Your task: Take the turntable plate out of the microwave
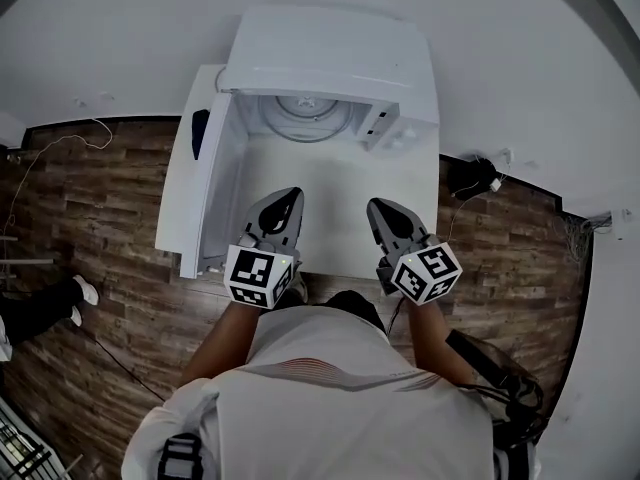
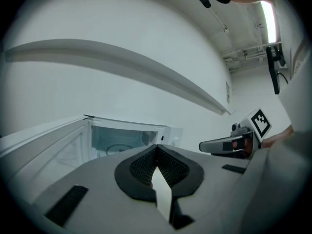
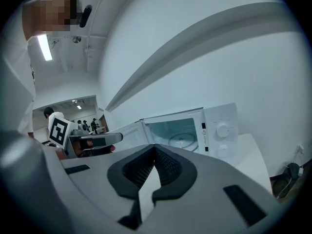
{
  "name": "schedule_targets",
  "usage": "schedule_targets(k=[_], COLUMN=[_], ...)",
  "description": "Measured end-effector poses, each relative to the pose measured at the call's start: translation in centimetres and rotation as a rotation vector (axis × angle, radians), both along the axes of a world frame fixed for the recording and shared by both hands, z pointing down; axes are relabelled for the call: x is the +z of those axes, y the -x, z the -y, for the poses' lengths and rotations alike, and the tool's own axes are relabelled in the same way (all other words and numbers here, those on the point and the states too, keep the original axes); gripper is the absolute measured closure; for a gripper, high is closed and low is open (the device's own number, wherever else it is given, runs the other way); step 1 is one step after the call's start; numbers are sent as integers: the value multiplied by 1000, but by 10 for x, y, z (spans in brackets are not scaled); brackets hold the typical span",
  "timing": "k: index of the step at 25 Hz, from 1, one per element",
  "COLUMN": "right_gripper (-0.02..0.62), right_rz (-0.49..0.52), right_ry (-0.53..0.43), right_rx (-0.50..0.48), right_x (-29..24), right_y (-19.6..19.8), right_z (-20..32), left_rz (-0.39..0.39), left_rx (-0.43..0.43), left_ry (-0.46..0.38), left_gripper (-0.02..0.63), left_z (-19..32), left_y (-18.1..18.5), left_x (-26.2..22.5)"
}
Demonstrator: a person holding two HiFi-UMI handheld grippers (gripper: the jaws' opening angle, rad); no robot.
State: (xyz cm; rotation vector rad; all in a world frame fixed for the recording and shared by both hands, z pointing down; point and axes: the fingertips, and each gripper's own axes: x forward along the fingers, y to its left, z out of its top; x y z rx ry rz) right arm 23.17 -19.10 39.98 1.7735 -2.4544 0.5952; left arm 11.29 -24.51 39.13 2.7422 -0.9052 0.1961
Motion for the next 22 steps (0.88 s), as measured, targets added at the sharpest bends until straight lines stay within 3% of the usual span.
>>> schedule_targets(k=[8,12,17,22], right_gripper=[592,592,592,592], right_rz=[68,181,320,534], right_ry=[35,44,100,143], right_rx=[-75,-108,-142,-137], right_x=[19,39,73,100], right_y=[-3,-9,2,2], right_z=[52,83,115,138], left_rz=[-11,-54,-128,-250], left_rx=[-89,-166,-197,-243], left_ry=[70,97,190,324], left_gripper=[595,595,595,595], left_z=[39,62,81,107], left_y=[-6,-16,-22,-26], left_x=[25,39,72,108])
